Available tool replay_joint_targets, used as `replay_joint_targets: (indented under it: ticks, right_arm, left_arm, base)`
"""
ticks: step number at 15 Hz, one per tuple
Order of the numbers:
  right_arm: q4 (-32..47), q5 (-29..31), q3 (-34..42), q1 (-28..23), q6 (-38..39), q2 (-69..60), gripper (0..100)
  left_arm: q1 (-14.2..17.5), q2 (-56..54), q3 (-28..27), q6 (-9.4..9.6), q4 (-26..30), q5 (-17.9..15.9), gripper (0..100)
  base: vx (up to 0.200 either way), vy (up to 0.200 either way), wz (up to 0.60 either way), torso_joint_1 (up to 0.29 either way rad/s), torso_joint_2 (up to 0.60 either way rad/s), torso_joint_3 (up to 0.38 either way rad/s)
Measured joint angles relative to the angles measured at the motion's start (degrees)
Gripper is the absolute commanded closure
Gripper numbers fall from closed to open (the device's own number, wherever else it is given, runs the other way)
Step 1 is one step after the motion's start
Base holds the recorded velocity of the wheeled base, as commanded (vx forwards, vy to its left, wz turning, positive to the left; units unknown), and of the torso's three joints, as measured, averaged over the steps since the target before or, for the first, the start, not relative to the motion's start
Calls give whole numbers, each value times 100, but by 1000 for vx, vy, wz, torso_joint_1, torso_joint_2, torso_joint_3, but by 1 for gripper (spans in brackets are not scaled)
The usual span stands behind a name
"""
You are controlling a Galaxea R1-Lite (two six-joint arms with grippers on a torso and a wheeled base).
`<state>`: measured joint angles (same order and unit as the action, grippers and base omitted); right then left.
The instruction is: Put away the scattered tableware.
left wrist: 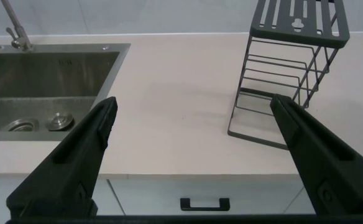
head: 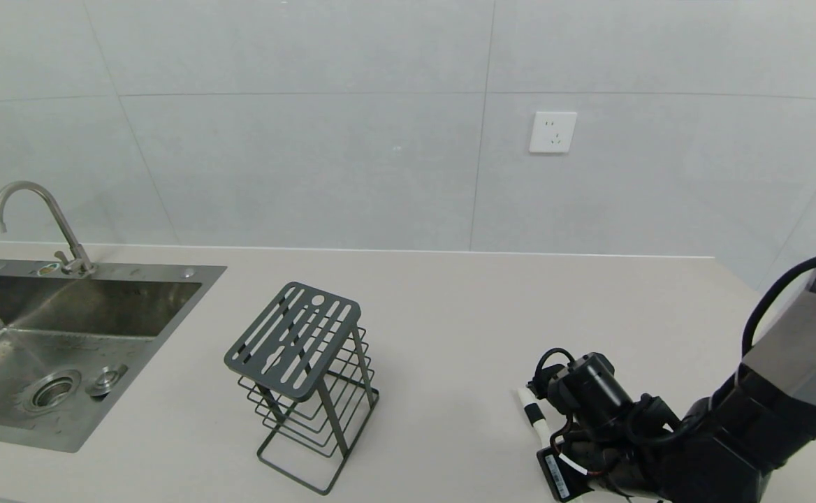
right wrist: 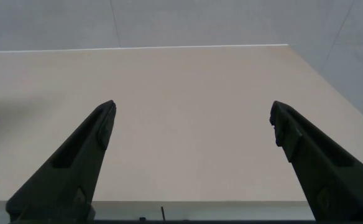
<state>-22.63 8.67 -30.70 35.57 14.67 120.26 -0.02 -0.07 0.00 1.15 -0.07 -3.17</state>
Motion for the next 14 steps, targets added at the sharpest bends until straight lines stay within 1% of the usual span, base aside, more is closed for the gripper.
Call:
replay_joint_targets:
  ticks: [5, 10, 12, 14]
  right_arm:
    - [-540, -13, 33, -18, -17, -30, 100]
    - [-657, -233, 24, -5, -35, -507, 100]
    - [-718, -519, 38, -7, -224, -822, 100]
    - [-931, -1112, 44, -62, -701, -1145, 100]
  left_arm:
    - [2, 0, 0, 0, 0, -2, 0]
    - [2, 0, 0, -2, 0, -16, 0]
    - [2, 0, 0, 5, 0, -16, 0]
    - [2, 0, 0, 5, 0, -16, 0]
  base:
    - [0, 0, 0, 0, 0, 0]
    - [0, 0, 0, 0, 0, 0]
    - [0, 0, 0, 0, 0, 0]
    - [0, 0, 0, 0, 0, 0]
